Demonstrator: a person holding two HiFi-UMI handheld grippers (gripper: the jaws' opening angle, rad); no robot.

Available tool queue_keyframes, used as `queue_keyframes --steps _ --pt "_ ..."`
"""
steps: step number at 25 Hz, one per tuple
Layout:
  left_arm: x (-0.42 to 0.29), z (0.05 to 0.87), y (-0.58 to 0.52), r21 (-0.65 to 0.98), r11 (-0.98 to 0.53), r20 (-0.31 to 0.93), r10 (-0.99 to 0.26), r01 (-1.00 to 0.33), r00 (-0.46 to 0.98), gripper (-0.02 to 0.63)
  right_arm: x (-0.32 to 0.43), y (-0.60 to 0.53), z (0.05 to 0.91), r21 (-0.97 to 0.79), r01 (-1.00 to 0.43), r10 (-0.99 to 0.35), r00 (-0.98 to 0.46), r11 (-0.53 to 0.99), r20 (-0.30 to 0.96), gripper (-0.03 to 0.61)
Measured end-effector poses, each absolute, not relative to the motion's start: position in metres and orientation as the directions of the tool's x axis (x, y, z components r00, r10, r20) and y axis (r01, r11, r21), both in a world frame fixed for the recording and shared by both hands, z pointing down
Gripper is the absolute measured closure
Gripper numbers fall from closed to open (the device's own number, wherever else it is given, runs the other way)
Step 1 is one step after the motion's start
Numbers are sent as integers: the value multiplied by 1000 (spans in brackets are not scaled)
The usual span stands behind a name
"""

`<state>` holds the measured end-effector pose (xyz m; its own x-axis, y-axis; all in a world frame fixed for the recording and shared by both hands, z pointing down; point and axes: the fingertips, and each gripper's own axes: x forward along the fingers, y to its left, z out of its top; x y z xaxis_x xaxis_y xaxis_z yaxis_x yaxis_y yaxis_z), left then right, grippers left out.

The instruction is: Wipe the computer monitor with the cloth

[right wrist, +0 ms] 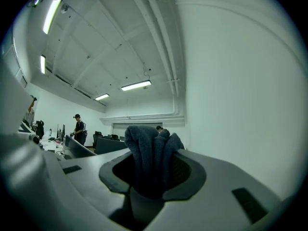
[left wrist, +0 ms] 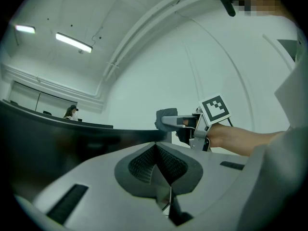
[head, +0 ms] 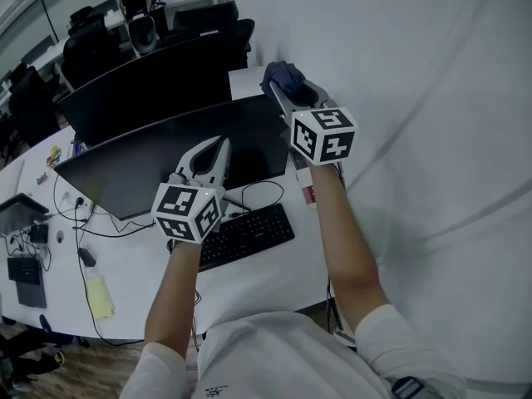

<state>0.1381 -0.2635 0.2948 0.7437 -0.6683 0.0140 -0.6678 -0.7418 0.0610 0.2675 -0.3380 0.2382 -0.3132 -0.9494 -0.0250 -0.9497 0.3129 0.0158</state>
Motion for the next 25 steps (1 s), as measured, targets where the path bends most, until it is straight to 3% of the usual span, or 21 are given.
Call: queue_keyframes --steps 12,25 --pt "182 300 -265 45 -761 41 -646 -648 762 604 322 -338 238 -106 -952 -956 -276 286 -95 440" --pt "224 312 -269 78 -781 39 -619 -620 785 604 358 -342 274 -467 -833 -954 -236 295 -183 442"
